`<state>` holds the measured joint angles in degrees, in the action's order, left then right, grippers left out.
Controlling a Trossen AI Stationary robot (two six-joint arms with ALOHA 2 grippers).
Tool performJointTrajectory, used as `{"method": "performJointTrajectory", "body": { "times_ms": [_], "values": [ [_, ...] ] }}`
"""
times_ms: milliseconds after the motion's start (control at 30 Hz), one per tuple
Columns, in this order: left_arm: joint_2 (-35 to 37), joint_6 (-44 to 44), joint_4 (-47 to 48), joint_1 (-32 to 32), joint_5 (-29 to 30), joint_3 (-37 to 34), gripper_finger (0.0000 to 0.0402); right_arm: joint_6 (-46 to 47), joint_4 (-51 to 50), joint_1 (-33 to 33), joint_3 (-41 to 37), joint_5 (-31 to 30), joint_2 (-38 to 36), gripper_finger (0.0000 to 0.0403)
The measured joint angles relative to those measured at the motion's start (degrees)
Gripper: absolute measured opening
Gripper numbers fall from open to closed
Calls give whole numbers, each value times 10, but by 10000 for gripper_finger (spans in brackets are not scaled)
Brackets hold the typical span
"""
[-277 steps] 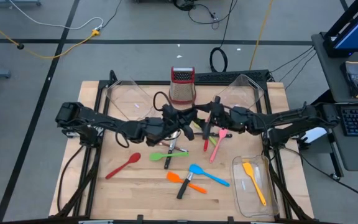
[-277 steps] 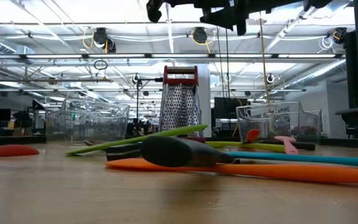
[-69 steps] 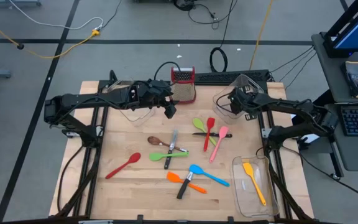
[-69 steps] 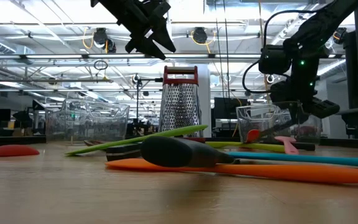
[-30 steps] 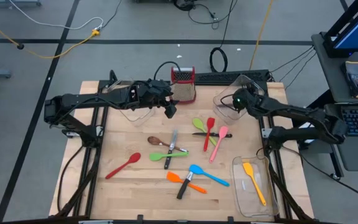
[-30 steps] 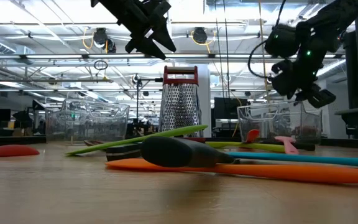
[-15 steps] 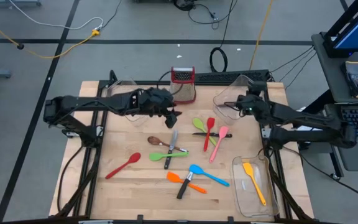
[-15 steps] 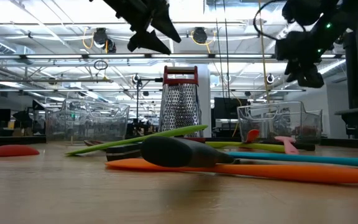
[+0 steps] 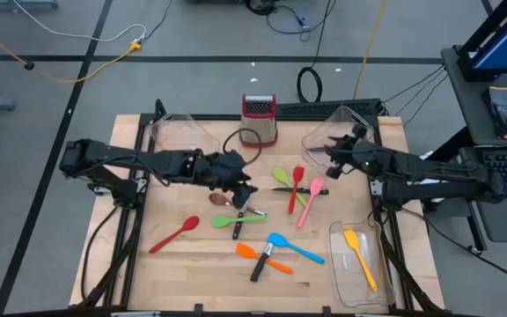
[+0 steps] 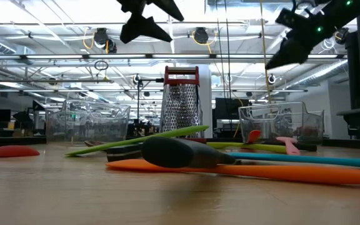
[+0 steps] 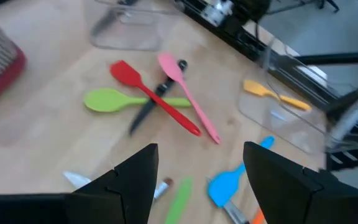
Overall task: Pick & Place Kitchen Items
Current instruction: Put the green spatula into the bottom transparent bin
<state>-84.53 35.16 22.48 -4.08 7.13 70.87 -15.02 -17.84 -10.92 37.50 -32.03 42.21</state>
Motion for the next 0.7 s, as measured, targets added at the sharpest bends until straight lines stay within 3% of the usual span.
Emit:
{"method": "performJointTrajectory", "body": {
  "times_ms": [200,367,700],
  "values": [
    [0,-3,0,-61,18,0,241,48,47,23,0,124,-5,116],
    [-9,0,-1,-106,54,0,241,82,70,38,0,187,-5,116],
    [-91,-27,1,-149,64,0,241,85,71,72,0,231,-5,116]
  ]
}}
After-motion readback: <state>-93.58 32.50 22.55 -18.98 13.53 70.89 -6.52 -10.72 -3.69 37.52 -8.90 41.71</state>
